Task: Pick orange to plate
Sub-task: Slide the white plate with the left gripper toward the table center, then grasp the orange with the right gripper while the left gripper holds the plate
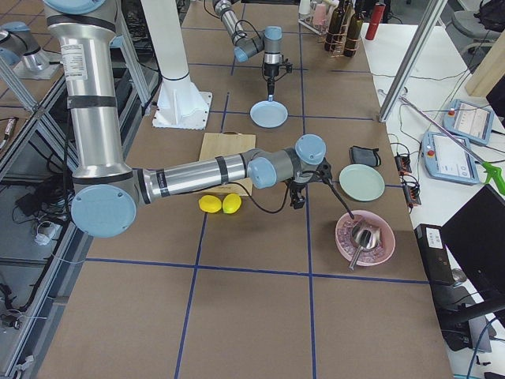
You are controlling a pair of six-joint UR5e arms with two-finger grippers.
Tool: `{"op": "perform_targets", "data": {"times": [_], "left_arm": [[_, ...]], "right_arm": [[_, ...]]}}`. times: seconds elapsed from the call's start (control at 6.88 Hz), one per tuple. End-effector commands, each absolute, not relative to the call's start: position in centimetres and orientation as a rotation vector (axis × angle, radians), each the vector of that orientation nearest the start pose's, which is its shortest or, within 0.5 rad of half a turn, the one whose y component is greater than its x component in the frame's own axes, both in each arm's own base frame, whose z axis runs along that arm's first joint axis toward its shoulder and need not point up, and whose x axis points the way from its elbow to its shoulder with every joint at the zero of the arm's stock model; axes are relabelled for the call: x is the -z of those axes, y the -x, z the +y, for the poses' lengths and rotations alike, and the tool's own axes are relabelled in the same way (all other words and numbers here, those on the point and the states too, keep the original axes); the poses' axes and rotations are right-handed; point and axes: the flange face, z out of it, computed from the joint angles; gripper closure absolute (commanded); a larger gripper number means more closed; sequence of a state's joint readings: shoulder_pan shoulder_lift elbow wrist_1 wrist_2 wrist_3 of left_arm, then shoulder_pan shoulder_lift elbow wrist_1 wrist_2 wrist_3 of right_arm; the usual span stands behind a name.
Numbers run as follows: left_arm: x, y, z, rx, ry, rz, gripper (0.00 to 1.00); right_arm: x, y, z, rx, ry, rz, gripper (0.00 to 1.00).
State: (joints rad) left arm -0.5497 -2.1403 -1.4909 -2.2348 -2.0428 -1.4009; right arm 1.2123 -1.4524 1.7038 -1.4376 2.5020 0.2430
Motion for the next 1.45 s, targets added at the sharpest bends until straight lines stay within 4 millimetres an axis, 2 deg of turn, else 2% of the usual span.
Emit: {"op": "perform_targets", "data": {"times": [0.0,0.29,0.44,0.87,1.31], "left_arm": [[-28.8,-52.2,-42.9,0.064,-0.024,1.214,0.07],[-28.0,-51.0,-43.2,0.070,-0.045,1.230,0.05],[-27.8,-51.0,-43.1,0.069,-0.047,1.232,0.05],[-27.8,-51.1,-43.1,0.071,-0.045,1.231,0.05],[-28.1,-51.0,-43.3,0.082,-0.060,1.223,0.05]], "right_arm": [[-44.3,21.9,-54.1,0.227,-0.033,-0.961,0.00],[-41.6,29.2,-53.7,0.190,-0.054,-0.860,0.00],[-41.6,31.8,-53.0,0.213,-0.071,-0.819,0.00],[-43.0,34.9,-51.5,0.236,-0.109,-0.724,0.00],[-43.6,36.2,-51.3,0.241,-0.106,-0.698,0.00]]}}
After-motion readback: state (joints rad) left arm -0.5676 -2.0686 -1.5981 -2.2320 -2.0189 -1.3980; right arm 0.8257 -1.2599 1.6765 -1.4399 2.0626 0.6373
